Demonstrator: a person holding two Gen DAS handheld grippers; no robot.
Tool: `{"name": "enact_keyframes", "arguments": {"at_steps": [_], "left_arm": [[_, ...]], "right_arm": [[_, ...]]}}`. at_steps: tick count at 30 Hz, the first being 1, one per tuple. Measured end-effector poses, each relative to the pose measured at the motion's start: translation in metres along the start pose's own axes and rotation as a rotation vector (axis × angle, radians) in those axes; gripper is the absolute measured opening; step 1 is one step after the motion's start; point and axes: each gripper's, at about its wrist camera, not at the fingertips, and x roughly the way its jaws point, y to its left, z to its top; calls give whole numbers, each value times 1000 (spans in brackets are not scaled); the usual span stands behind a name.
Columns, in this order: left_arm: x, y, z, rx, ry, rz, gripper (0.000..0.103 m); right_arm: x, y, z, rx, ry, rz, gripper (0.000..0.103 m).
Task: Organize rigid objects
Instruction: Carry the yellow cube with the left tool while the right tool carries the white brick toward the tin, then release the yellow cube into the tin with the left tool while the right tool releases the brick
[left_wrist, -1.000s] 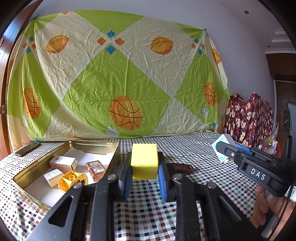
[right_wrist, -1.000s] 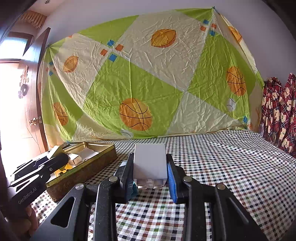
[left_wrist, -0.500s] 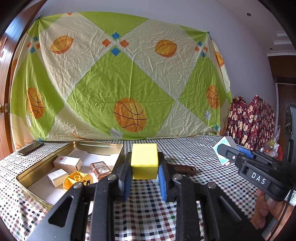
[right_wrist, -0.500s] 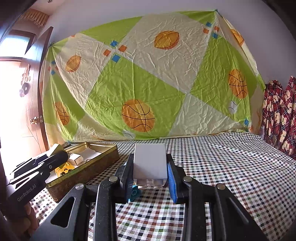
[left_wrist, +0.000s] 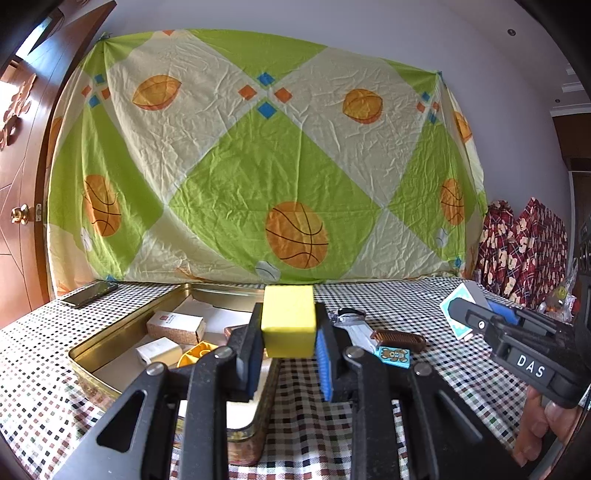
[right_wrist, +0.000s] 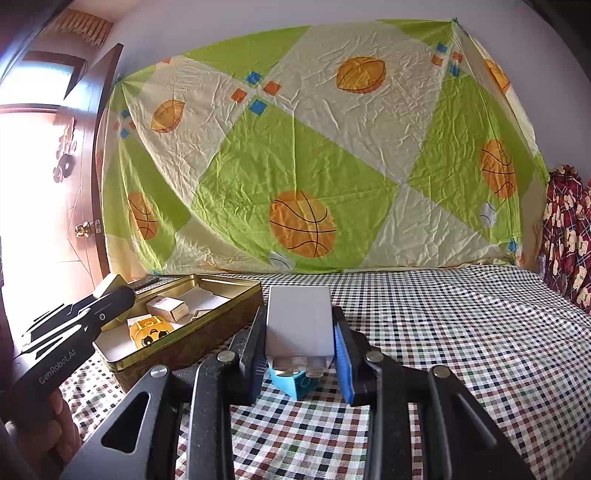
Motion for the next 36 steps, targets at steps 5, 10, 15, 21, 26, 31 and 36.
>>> {"name": "enact_keyframes", "arguments": {"at_steps": [5,10,15,21,26,31,36], "left_arm": [[0,8,-1,-4,-2,24,23],[-2,14,-2,-9,-4,35,23],[-2,20,-2,-15,-3,44,23],[-2,27,-2,-19,-6,57,23],[-2,32,-1,-21,-7,67,23],[-3,39,-1,-27,-6,80,23],[-5,45,-2,-35,-5,92,23]], "right_arm": [[6,13,0,-14,13,29,34],[9,28,0,-38,20,57,34],[11,41,-1,-56,21,82,34],[15,53,-2,-74,28,106,34],[17,63,-2,-87,34,125,34],[20,71,-1,-99,36,142,34],[22,79,-3,-105,40,157,34]]}}
